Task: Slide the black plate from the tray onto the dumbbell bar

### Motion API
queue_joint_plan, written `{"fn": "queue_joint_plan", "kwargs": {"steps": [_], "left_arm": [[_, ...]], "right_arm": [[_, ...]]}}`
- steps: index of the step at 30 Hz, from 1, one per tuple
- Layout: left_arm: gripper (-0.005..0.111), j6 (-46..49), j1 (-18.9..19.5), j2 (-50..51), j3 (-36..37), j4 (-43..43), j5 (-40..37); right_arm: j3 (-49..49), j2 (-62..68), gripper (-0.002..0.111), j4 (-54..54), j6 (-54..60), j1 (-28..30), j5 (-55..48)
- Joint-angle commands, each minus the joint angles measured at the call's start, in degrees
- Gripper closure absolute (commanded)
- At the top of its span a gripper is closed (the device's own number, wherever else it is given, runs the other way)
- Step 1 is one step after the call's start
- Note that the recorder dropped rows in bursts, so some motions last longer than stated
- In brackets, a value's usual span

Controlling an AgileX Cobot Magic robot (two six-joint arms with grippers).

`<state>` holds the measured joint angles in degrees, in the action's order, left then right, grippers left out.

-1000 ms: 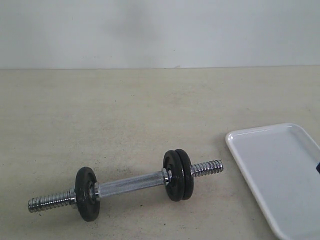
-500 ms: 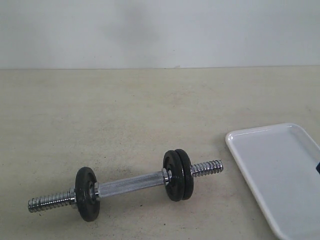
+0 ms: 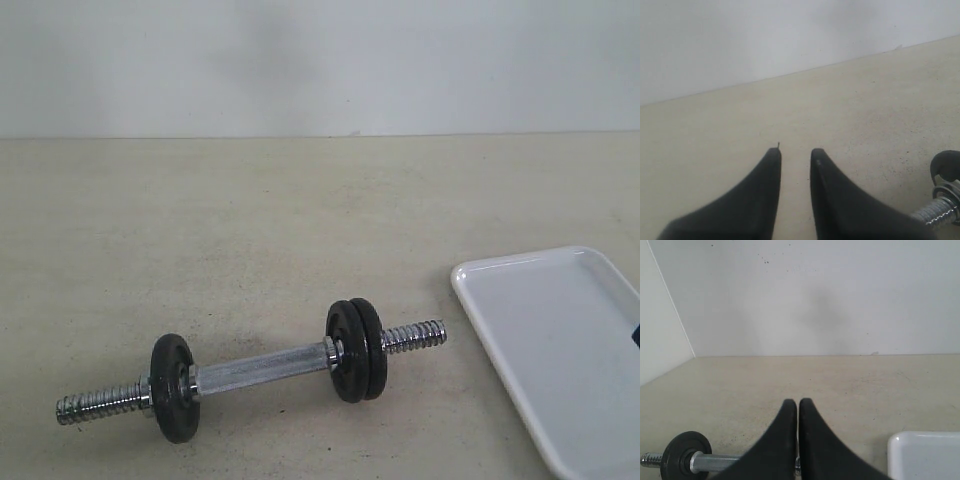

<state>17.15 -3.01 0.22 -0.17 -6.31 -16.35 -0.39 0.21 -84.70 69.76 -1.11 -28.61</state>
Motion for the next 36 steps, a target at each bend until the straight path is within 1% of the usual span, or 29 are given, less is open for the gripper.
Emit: {"fn": "queue_joint_plan", "kwargs": {"steps": [1, 4, 6, 9, 11, 13, 20, 22, 24, 25, 26, 27, 31, 36], "left_arm": [[0.087, 0.41, 0.15, -0.22, 0.17, -0.32, 0.11], [0.087, 0.41, 0.15, -0.22, 0.17, -0.32, 0.04], [0.087, 0.41, 0.15, -0.22, 0.17, -0.32, 0.04], [0.087, 0.41, 0.15, -0.22, 0.17, -0.32, 0.04], [0.087, 0.41, 0.15, -0.22, 0.17, -0.32, 0.04], [0.087, 0.41, 0.15, -0.22, 0.17, -0.32, 0.04], [0.087, 0.41, 0.15, -0.22, 0.17, -0.32, 0.04], [0.087, 0.41, 0.15, -0.22, 0.17, -0.32, 0.04], [0.087, 0.41, 0.15, -0.22, 0.17, -0.32, 0.04], [0.087, 0.41, 0.15, -0.22, 0.17, -0.32, 0.04], [0.087, 0.41, 0.15, -0.22, 0.17, -0.32, 0.04], [0.087, 0.41, 0.15, -0.22, 0.17, -0.32, 0.04], [0.087, 0.41, 0.15, -0.22, 0.17, -0.32, 0.04], [0.087, 0.41, 0.15, -0.22, 0.17, -0.32, 0.04]], "right_arm": [[0.39, -0.21, 0.109, 0.13, 2.8, 0.0, 2.72], [0.39, -0.21, 0.109, 3.93, 4.12, 0.0, 8.14], [0.39, -0.21, 0.109, 7.78, 1.12, 0.0, 12.23], [0.39, -0.21, 0.109, 19.25, -8.16, 0.0, 16.86], [0.39, -0.21, 0.109, 31.69, -17.71, 0.0, 18.85], [0.39, -0.21, 0.109, 40.88, -25.74, 0.0, 19.58], [0.39, -0.21, 0.109, 42.11, -25.37, 0.0, 22.84], [0.39, -0.21, 0.109, 44.97, -27.51, 0.0, 23.13], [0.39, -0.21, 0.109, 54.95, -37.76, 0.0, 22.94], [0.39, -0.21, 0.109, 69.97, -53.94, 0.0, 22.34], [0.39, -0.21, 0.109, 77.23, -60.1, 0.0, 21.61], [0.39, -0.21, 0.109, 85.41, -69.76, 0.0, 19.81], [0.39, -0.21, 0.109, 85.35, -71.13, 0.0, 12.62], [0.39, -0.21, 0.109, 86.53, -72.46, 0.0, 9.55]]}}
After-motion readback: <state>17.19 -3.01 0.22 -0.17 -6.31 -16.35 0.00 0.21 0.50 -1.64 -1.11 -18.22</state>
